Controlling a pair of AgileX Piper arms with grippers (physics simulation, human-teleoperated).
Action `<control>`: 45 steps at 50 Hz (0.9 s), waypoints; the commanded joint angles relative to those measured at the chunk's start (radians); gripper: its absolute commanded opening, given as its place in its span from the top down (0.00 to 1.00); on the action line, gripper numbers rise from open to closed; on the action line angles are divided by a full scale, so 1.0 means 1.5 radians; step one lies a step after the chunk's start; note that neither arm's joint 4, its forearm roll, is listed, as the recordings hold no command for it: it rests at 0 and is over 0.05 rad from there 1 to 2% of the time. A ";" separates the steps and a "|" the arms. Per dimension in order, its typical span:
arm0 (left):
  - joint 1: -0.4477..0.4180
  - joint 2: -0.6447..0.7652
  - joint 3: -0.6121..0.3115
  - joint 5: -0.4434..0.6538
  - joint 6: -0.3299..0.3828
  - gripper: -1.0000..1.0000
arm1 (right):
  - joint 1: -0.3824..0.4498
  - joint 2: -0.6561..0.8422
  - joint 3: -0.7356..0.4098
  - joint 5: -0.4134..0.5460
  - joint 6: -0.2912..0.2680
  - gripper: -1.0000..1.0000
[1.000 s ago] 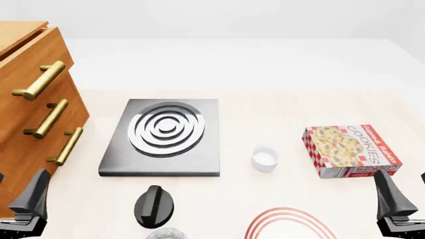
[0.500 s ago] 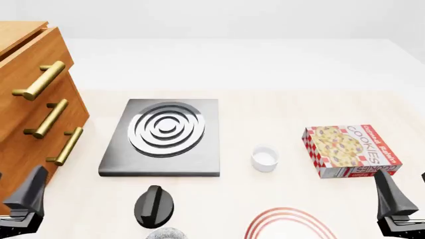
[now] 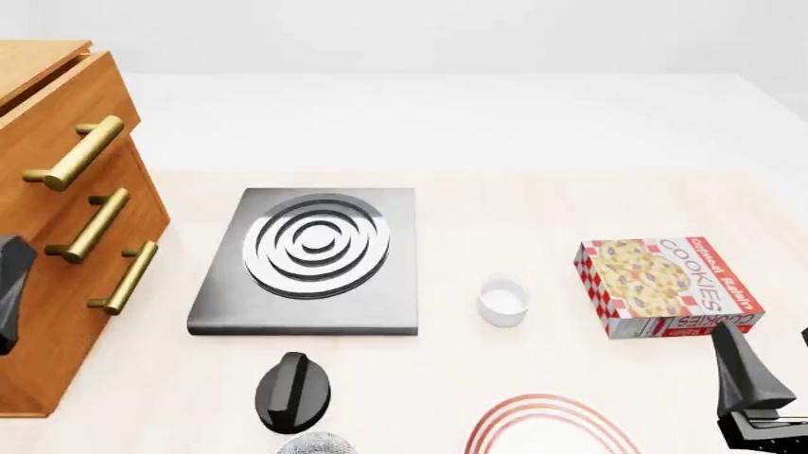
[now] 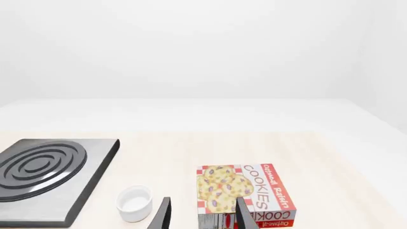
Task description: Pick the akita bowl on the wooden cabinet and place it on the plate.
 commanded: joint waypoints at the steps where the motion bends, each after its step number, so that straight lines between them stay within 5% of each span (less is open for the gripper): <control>1: -0.009 0.061 -0.108 0.044 -0.017 0.00 | 0.000 0.000 0.000 0.001 0.000 0.00; 45: 0.070 0.205 -0.426 0.184 -0.052 0.00 | 0.000 0.001 -0.001 0.000 0.000 0.00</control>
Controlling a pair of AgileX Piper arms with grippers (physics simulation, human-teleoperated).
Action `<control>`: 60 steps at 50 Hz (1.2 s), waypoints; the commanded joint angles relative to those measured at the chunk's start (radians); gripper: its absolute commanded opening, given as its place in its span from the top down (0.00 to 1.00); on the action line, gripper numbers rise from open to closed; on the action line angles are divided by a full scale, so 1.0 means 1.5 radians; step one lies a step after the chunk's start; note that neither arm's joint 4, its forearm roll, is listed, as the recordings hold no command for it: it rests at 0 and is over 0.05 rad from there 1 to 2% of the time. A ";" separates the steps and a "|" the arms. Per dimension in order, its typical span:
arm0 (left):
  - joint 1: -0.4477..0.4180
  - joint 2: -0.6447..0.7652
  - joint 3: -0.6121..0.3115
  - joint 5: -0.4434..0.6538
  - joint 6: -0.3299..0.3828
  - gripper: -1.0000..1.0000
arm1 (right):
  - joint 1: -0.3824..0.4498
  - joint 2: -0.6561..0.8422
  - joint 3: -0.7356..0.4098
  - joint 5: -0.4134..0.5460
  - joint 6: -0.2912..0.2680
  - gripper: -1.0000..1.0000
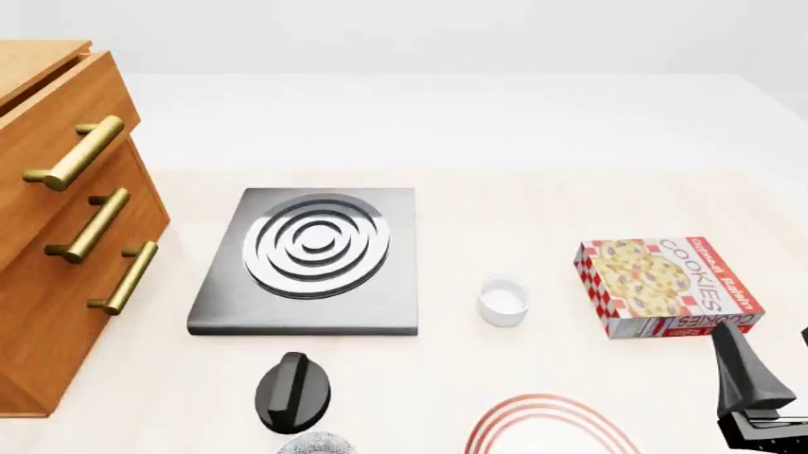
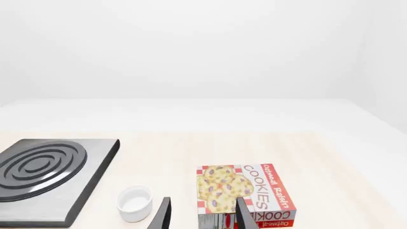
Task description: Pick the akita bowl on the wooden cabinet and place it on the plate.
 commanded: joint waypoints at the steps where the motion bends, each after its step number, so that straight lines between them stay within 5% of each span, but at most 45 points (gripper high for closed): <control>1: 0.047 0.042 -0.085 0.026 -0.013 0.00 | 0.000 0.000 0.000 0.000 0.000 0.00; 31: 0.203 0.130 -0.146 0.003 -0.060 0.00 | 0.000 0.000 0.000 0.000 0.000 0.00; 37: 0.308 0.205 -0.163 -0.044 -0.080 0.00 | 0.000 0.000 0.000 0.000 0.000 0.00; 60: 0.352 0.249 -0.184 -0.047 -0.097 0.00 | 0.000 0.000 0.001 -0.001 0.000 0.00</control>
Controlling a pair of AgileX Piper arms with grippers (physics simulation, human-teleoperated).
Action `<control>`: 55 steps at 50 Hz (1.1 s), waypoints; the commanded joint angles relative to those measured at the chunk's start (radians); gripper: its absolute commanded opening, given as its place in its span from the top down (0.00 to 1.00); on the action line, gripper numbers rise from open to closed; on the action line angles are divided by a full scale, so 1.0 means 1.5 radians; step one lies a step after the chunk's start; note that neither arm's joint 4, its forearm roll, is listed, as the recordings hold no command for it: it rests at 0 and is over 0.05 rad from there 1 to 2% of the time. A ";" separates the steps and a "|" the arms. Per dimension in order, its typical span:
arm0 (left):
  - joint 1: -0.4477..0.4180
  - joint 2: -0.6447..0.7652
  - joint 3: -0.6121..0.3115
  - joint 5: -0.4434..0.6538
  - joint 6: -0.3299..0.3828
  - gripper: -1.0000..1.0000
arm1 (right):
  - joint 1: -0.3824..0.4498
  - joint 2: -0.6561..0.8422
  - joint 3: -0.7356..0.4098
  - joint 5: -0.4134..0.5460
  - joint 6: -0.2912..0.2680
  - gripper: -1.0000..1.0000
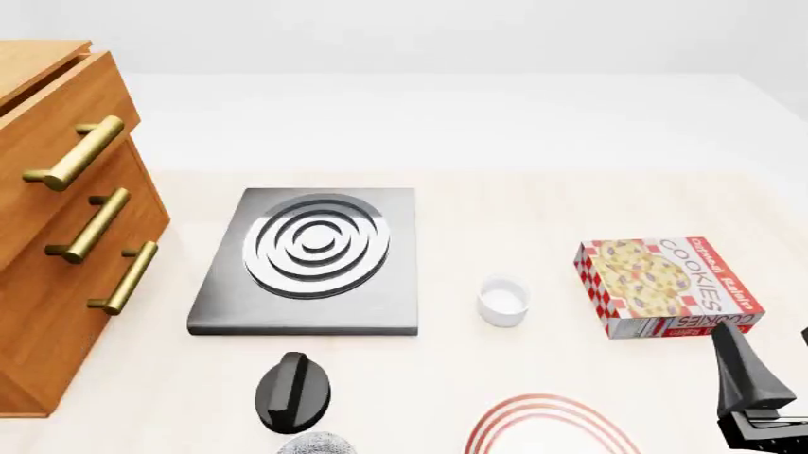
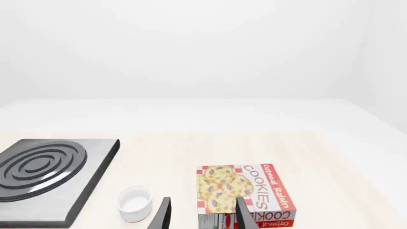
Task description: Pick the akita bowl on the wooden cabinet and place it on the plate.
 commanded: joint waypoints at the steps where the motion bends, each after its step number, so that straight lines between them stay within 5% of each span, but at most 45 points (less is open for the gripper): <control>1: 0.033 0.030 -0.013 -0.007 -0.008 0.00 | 0.000 0.000 0.001 0.000 0.000 0.00; 55: 0.090 0.163 -0.082 -0.030 0.004 0.00 | 0.000 0.000 0.000 0.000 0.000 0.00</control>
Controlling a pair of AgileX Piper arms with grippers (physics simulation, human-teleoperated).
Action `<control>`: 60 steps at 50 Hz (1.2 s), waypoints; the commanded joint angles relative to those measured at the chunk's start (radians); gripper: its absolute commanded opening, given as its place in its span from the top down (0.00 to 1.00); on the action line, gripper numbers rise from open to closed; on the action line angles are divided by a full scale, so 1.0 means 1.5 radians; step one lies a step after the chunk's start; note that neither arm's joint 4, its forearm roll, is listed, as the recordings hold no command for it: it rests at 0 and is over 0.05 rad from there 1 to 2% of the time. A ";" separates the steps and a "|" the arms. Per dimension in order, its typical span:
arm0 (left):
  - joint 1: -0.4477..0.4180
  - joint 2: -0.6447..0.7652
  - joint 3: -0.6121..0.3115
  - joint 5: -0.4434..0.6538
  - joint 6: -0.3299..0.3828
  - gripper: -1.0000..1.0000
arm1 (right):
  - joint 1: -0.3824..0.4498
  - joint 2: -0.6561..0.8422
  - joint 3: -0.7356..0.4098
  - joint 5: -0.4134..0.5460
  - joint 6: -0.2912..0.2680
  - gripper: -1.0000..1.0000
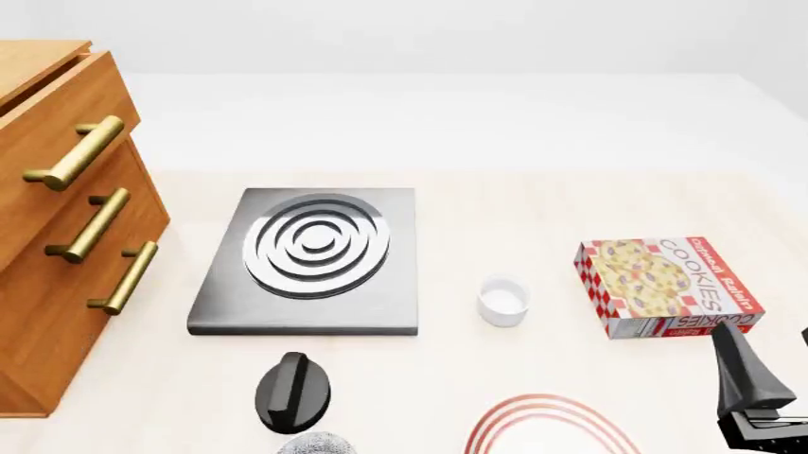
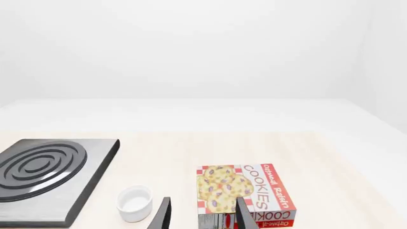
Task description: Pick the akita bowl on the wooden cabinet and place it on the plate.
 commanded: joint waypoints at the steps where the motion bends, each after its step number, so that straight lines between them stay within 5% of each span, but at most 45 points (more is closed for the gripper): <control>1: 0.008 0.034 -0.015 -0.004 -0.005 0.00 | 0.000 0.001 0.000 0.000 0.000 0.00; 60: 0.010 0.105 -0.025 -0.035 0.002 0.00 | 0.000 0.001 0.000 0.000 0.000 0.00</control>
